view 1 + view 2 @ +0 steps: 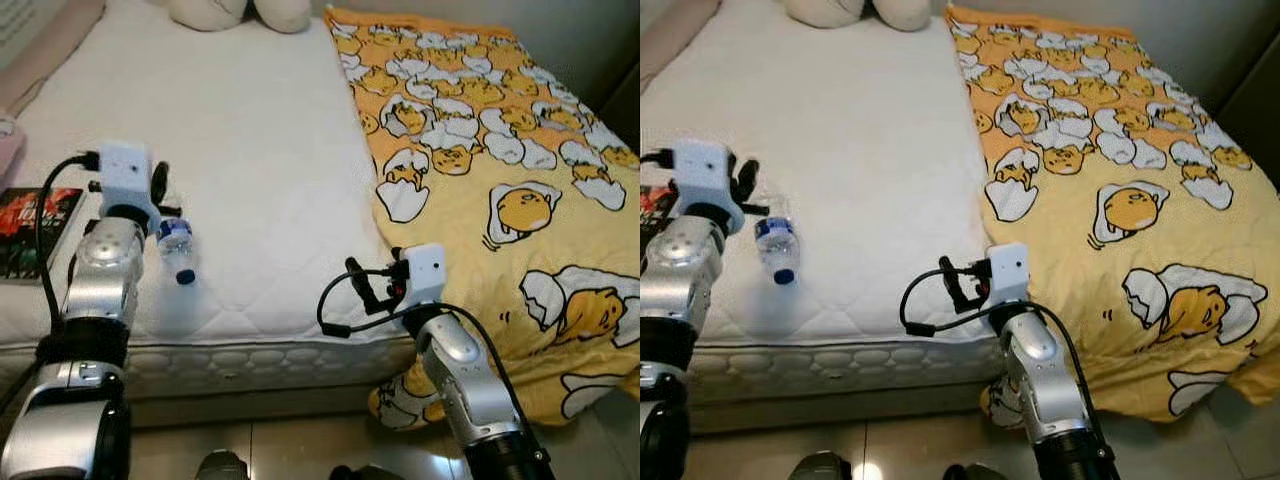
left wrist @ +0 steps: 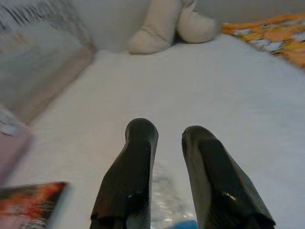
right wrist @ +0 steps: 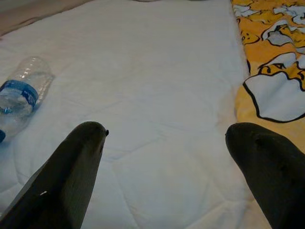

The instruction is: Clean up the room

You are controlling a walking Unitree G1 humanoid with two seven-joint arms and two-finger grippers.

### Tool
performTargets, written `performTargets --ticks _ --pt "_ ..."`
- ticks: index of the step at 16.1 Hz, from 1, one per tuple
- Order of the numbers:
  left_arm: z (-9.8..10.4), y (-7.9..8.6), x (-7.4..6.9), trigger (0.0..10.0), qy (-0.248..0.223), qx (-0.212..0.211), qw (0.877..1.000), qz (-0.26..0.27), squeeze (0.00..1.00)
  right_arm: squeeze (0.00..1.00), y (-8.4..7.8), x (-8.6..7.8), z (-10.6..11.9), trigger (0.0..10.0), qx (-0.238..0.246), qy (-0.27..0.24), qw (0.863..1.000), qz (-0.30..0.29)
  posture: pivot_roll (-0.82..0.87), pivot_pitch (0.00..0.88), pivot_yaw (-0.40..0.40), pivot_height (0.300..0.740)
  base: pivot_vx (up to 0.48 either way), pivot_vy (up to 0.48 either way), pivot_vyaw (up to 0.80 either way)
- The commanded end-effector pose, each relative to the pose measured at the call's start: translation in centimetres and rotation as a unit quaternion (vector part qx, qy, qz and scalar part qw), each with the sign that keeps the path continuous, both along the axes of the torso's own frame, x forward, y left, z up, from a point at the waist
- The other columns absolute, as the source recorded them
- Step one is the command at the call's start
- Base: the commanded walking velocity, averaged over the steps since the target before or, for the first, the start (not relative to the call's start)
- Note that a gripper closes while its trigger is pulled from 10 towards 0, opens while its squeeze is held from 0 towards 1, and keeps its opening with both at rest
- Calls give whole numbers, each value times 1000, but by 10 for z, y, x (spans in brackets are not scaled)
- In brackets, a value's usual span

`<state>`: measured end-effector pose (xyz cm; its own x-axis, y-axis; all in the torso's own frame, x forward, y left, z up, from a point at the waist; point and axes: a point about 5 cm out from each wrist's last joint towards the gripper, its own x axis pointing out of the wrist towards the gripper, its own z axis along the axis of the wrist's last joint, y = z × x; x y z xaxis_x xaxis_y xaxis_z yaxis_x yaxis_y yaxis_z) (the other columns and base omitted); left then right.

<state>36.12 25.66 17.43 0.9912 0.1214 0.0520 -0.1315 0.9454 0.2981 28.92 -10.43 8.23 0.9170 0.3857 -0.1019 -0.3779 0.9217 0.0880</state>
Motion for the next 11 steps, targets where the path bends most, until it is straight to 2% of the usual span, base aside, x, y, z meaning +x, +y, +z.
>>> performTargets --ticks 1,2,4,5,8,10,11 --pt "1 1 3 10000 4 25 1000 12 1000 286 -3 0 -1 10000 -3 -2 1000 2 116 20 -115 740 0 0 0" --pt "-6 5 5 10000 29 19 999 28 1000 286 -2 -2 -2 10000 -6 -2 1000 10 117 22 -121 740 0 0 0" --pt "-34 5 7 10000 102 -32 993 55 1000 286 0 -7 -6 10000 -3 4 999 33 125 42 -140 740 0 0 0" --pt "-42 4 7 10000 125 -35 990 63 1000 286 3 -9 -7 10000 -1 8 999 52 123 47 -145 740 0 0 0" --pt "-50 4 6 10000 145 -36 986 71 1000 286 5 -14 -7 10000 -1 11 998 66 118 66 -156 740 0 0 0" --pt "-51 4 8 10000 157 -46 983 80 1000 286 3 -21 -11 10000 -2 20 997 69 100 101 -157 740 0 0 0" --pt "-48 4 10 10000 154 -48 984 82 1000 290 2 -30 -15 10000 -3 29 997 72 90 117 -155 740 0 0 0"
